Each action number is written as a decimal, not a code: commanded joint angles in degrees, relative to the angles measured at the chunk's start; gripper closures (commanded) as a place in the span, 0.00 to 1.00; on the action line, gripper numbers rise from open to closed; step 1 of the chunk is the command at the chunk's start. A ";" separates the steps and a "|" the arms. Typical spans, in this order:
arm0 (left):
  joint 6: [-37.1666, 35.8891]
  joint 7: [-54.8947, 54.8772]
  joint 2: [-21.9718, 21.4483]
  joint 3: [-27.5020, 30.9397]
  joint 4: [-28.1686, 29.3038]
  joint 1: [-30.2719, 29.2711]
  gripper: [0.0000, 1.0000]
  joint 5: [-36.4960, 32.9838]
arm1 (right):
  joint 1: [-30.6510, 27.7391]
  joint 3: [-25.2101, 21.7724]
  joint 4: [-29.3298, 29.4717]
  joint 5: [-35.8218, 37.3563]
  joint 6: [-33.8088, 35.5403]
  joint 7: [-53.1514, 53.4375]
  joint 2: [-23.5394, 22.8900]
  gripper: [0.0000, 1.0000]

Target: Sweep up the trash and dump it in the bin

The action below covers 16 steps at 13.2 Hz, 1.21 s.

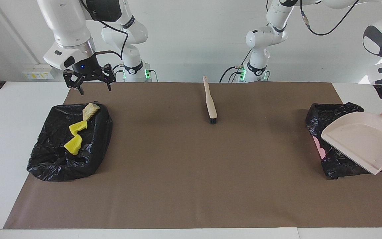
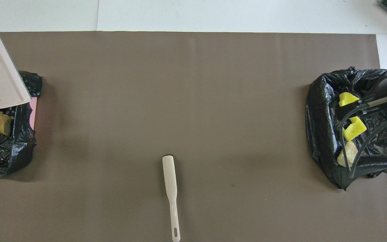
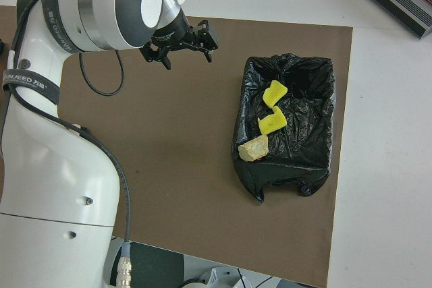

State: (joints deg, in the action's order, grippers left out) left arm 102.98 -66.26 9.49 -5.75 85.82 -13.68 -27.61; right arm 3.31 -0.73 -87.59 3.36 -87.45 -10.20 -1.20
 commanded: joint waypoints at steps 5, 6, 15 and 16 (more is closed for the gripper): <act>-2.88 47.74 -5.71 -0.05 8.30 12.51 1.00 19.86 | -5.24 -2.87 1.28 -4.95 3.33 8.06 0.23 0.00; -1.30 53.20 -5.80 -0.05 9.19 15.06 1.00 23.18 | -5.24 -2.70 1.19 -4.95 3.68 8.78 0.93 0.00; 23.31 86.47 7.72 0.03 14.29 40.65 1.00 30.51 | -4.36 -2.44 -0.22 -3.72 4.57 8.53 2.26 0.00; 24.89 86.48 8.26 0.03 14.55 40.92 1.00 30.60 | -4.27 -2.44 0.05 -3.45 3.78 8.61 2.00 0.00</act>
State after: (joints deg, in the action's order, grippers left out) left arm 125.37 19.89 17.19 -6.98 100.26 26.15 1.82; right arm -1.01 -3.39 -86.99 -0.69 -83.34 -2.47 0.25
